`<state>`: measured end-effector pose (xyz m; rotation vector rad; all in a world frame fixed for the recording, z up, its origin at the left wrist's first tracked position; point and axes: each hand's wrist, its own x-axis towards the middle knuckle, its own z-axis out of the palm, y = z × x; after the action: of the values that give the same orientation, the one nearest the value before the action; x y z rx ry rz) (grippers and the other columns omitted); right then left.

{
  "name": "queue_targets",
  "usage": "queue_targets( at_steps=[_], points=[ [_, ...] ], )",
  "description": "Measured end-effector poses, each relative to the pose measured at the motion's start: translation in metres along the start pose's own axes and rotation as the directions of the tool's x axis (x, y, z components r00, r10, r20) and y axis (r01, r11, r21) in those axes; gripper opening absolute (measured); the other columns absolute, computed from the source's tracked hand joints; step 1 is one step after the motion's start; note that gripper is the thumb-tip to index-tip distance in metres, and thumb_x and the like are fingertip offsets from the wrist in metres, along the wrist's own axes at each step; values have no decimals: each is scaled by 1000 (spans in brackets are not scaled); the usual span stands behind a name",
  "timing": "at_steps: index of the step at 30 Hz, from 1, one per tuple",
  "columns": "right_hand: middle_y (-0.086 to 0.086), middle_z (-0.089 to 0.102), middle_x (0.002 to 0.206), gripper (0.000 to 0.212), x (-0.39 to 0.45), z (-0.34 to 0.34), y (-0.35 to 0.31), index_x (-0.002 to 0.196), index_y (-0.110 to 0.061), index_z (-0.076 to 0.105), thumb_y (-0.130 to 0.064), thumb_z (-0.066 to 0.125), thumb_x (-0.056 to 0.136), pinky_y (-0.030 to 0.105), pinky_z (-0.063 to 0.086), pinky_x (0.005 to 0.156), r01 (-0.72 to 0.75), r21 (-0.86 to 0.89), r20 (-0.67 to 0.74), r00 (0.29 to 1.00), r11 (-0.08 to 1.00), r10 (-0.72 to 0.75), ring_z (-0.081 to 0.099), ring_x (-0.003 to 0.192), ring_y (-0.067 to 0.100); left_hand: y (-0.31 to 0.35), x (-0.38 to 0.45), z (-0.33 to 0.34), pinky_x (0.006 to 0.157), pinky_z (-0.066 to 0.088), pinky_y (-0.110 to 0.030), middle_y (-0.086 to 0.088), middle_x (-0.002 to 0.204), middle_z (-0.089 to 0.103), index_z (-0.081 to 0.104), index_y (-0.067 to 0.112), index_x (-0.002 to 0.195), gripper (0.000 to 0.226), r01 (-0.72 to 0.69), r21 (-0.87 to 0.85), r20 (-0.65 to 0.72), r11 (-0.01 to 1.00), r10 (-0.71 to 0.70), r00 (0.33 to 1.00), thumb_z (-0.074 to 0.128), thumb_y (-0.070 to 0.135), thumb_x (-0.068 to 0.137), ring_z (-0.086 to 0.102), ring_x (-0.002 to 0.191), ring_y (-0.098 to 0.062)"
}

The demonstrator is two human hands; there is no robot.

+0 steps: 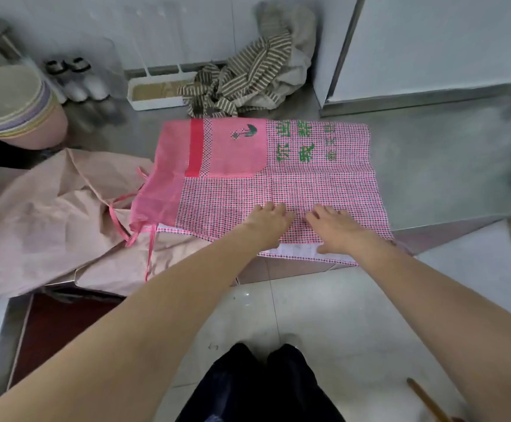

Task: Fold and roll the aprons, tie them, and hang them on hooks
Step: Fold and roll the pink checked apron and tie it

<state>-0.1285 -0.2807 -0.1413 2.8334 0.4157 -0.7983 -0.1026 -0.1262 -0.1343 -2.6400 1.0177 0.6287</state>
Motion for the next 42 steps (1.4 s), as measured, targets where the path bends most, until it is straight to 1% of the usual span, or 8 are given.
queue_targets(
  at_steps=[7,13,21,26,29,35,38,42],
  points=[
    [9,28,140,66,-3,20,1,137,-11,28,-14,64,82,44,33,104,12,-59,-153,988,998,-21,32,129,26,12,10,4,109,28,-47,-14,146,29,19,9,144,71,104,52,60,993,-107,992,60,27,89,35,132,-34],
    [8,30,139,63,5,19,5,135,-8,31,-7,62,80,39,35,101,41,-26,-162,986,999,-45,33,129,24,20,17,-6,113,22,-52,-16,136,44,25,6,141,55,77,141,67,987,-87,994,49,7,92,49,122,-35],
    [9,37,128,39,-4,5,33,122,-7,45,-7,55,85,38,33,98,68,2,-207,976,998,-67,35,120,24,-3,-12,-4,107,24,-39,-7,129,43,45,9,125,37,-6,199,-148,980,36,988,45,14,89,39,119,-25],
    [8,43,122,11,-10,-4,26,97,-14,55,-20,56,87,44,30,101,190,-81,-22,981,978,-193,33,118,25,-3,-23,8,100,35,-41,-9,130,40,49,12,123,36,-71,141,-22,987,75,997,49,27,90,37,119,-25],
    [11,37,132,35,-6,4,15,112,-12,58,-35,59,86,50,25,106,204,-139,97,977,969,-192,29,125,28,1,-20,15,97,40,-45,-11,131,38,49,11,123,38,-68,107,60,992,61,996,52,31,91,36,120,-28],
    [11,25,141,87,1,8,-6,137,-10,30,-59,65,74,52,34,101,147,-106,56,988,983,-142,26,129,31,1,-8,25,98,42,-48,-14,143,23,22,10,139,80,-6,150,155,989,-18,988,66,42,82,29,130,-37],
    [12,26,138,88,1,12,-23,135,-9,28,-61,64,74,53,36,98,96,-165,-39,994,982,-104,29,126,33,0,-3,25,97,44,-46,-13,140,26,22,9,139,68,19,70,112,997,-26,993,60,34,88,32,128,-35],
    [18,17,145,61,6,11,-42,137,-8,23,-23,57,89,59,31,102,-19,-65,-80,997,998,14,22,133,48,-10,5,24,98,44,-48,-15,137,30,27,7,139,63,17,-31,57,999,-15,998,54,37,90,33,124,-36]
  ],
)
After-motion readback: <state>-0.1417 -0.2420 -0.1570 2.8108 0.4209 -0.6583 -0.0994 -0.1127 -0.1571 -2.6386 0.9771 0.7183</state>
